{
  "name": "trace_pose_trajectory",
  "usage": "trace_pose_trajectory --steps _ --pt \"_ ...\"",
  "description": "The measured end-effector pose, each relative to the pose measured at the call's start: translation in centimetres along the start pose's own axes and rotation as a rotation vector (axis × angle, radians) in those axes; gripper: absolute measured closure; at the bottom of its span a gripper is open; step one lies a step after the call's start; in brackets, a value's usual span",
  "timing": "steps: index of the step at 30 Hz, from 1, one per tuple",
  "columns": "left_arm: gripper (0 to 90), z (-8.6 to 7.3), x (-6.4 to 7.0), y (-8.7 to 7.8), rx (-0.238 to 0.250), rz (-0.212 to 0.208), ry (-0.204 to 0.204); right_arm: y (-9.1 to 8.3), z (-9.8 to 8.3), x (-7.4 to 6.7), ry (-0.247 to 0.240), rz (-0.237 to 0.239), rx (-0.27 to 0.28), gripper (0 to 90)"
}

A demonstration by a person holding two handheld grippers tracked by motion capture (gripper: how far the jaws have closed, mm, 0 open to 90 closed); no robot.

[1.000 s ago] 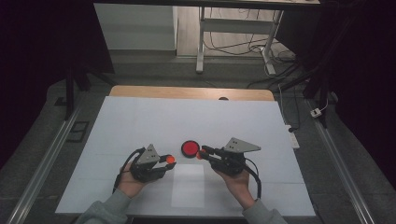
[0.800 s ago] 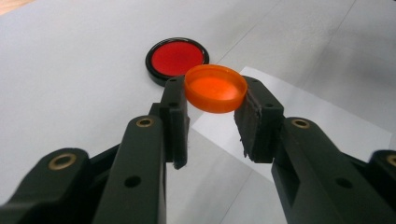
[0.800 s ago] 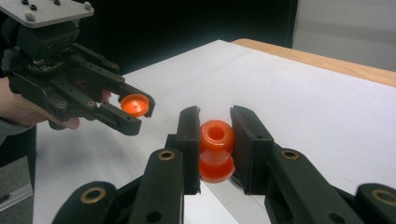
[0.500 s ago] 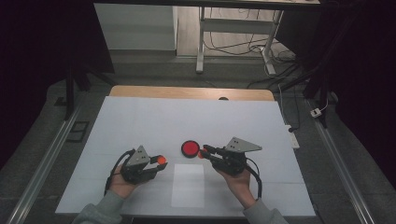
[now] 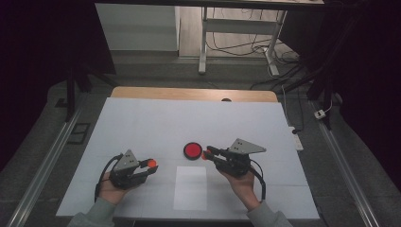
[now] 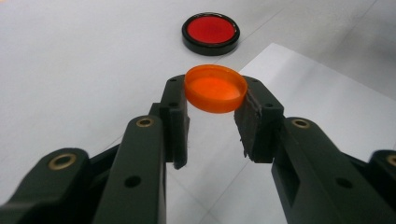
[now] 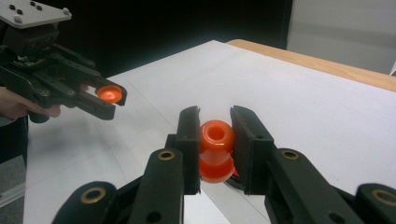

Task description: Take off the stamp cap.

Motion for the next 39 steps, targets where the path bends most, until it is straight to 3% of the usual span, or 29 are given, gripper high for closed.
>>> trace_pose_trajectory --steps 11,18,39 --pt "65.3 -1.6 -1.3 -2.2 0.025 0.020 -0.055 0.0 -0.1 0.2 -0.014 -0.008 -0.009 72.6" --pt "65.3 -2.3 -1.9 -2.8 0.025 0.034 -0.077 0.4 -0.3 0.4 -0.018 -0.011 -0.025 72.5" --pt "65.3 -3.1 -2.2 -3.3 0.022 0.040 -0.095 0.5 0.5 0.8 -0.030 -0.013 -0.012 72.5"
Point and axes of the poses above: each handheld gripper's, and its own axes: y roughly forward along the jaws, z roughly out of its top, x roughly to its right, the point moved 9 cm from there along y, roughly forward along the jaws, and after that the axes turned 5 degrees about -y, right-handed, at the moved point
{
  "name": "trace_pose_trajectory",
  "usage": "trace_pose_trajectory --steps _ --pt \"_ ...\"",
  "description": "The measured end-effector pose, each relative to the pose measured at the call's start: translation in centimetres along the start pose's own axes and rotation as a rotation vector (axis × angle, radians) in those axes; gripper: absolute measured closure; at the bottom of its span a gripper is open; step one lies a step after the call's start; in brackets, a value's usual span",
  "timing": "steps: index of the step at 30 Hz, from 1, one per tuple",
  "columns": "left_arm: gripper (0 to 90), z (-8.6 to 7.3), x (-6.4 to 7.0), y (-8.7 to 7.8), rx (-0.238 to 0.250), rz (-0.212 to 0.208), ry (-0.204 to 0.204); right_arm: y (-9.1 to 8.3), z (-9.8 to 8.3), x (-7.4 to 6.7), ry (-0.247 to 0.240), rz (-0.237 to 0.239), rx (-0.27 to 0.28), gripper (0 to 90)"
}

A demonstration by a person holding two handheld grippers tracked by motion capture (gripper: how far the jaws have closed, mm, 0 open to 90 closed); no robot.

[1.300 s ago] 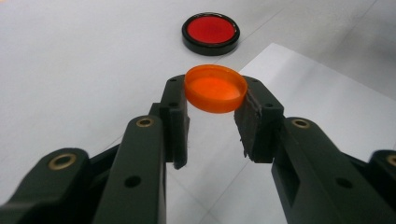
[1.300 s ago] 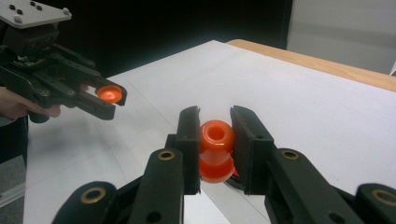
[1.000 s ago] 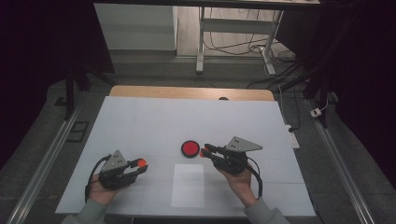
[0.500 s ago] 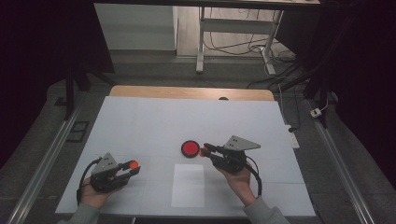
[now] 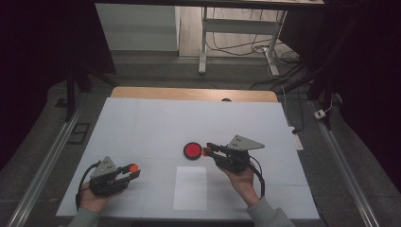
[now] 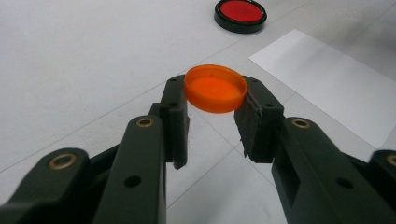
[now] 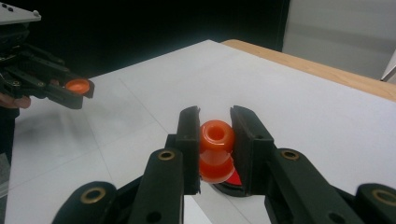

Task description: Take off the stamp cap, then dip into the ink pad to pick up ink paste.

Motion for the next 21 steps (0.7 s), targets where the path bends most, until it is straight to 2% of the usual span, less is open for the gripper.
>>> trace_pose_trajectory --steps 21 --pt "65.3 0.03 -0.13 0.18 0.000 0.002 -0.005 0.55 0.55 0.46 -0.005 -0.004 -0.004 72.5"
Point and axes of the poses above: each handheld gripper's, and its own axes: y roughly forward along the jaws, z roughly out of its top, x roughly to its right, the point moved 9 cm from there along y, roughly forward along the jaws, and after that the axes turned 5 degrees about -y, right-handed, at the moved point
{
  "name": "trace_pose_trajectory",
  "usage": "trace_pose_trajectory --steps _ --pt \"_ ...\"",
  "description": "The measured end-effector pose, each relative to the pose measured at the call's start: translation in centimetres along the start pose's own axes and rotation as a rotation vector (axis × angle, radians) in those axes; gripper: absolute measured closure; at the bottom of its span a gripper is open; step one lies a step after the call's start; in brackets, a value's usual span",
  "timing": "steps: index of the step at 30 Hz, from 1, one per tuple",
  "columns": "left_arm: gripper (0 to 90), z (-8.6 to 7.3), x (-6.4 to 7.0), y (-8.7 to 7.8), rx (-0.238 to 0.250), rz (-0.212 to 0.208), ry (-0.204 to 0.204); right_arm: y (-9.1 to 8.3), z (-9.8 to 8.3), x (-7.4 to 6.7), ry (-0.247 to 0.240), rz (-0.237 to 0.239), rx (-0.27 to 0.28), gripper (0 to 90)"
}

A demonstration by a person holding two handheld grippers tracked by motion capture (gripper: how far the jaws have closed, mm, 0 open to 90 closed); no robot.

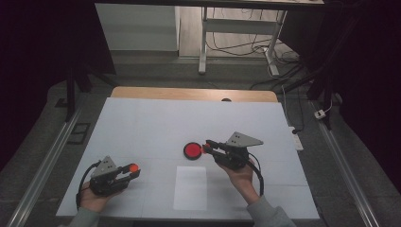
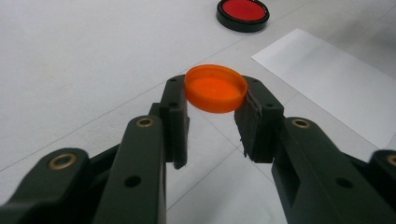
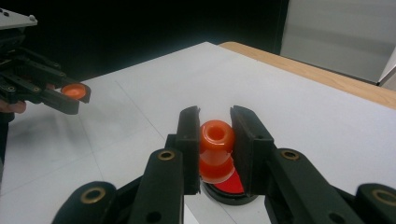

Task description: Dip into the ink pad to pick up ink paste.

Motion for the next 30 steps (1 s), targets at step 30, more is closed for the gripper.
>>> trace_pose_trajectory --steps 30 --pt "65.3 0.0 0.0 0.4 -0.008 -0.013 -0.004 2.2 -0.3 1.3 -0.014 -0.015 -0.043 72.5"
Point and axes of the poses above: each handheld gripper's, and its own axes: y roughly forward along the jaws, z roughly out of its top, x roughly to its right, the point moved 9 cm from there along y, roughly forward along the jaws, and after that the axes turned 5 degrees about -y, right-handed, at the moved point
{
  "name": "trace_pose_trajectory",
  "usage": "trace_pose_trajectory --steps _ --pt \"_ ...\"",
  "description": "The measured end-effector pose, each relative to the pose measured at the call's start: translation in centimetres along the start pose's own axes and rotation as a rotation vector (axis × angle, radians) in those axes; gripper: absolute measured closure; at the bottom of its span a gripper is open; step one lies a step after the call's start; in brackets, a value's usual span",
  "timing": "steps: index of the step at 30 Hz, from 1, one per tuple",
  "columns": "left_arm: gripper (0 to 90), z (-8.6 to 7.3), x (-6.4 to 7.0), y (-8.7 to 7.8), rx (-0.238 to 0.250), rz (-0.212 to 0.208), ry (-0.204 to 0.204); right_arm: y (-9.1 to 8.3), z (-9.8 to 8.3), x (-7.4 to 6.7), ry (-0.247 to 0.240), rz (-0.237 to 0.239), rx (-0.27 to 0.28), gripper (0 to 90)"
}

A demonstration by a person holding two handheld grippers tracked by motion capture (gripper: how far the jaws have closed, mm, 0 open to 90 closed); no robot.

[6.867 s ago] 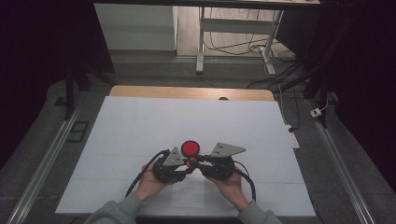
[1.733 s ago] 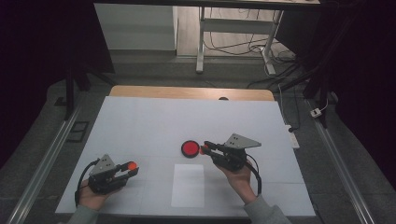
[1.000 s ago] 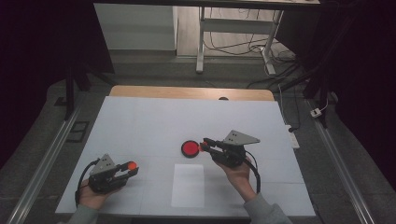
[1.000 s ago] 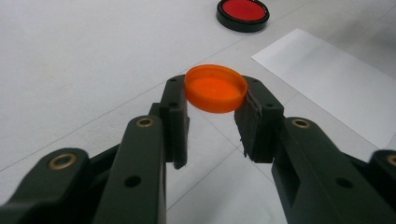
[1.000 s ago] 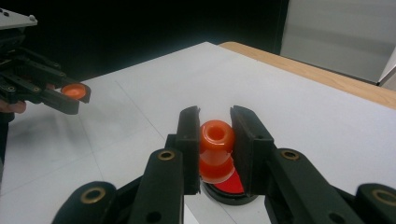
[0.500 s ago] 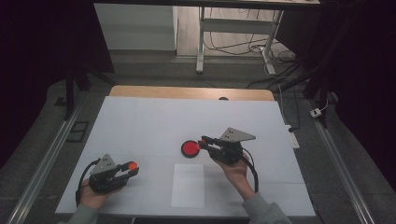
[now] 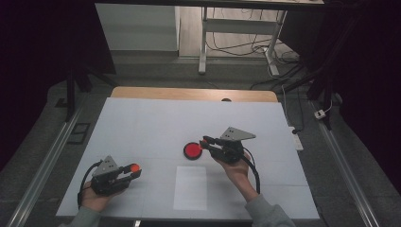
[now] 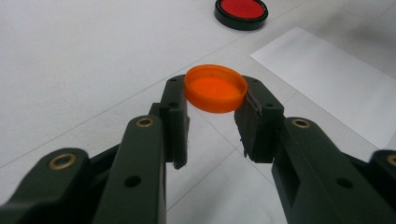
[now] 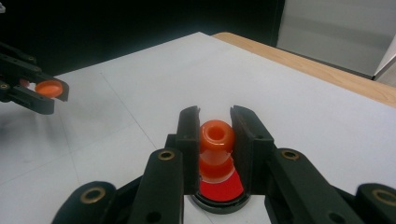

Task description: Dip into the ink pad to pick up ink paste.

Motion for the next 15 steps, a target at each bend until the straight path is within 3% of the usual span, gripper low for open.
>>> trace_pose_trajectory --steps 15 --pt "65.3 0.0 0.2 0.3 -0.010 -0.002 0.012 1.6 -0.8 0.5 0.009 0.008 -0.051 72.4"
Point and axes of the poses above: each handheld gripper's, and its own axes: y roughly forward along the jaws, z roughly out of its top, x roughly to its right, the point moved 9 cm from there along y, roughly forward along the jaws, and after that the axes turned 5 degrees about -y, right-handed, at the moved point
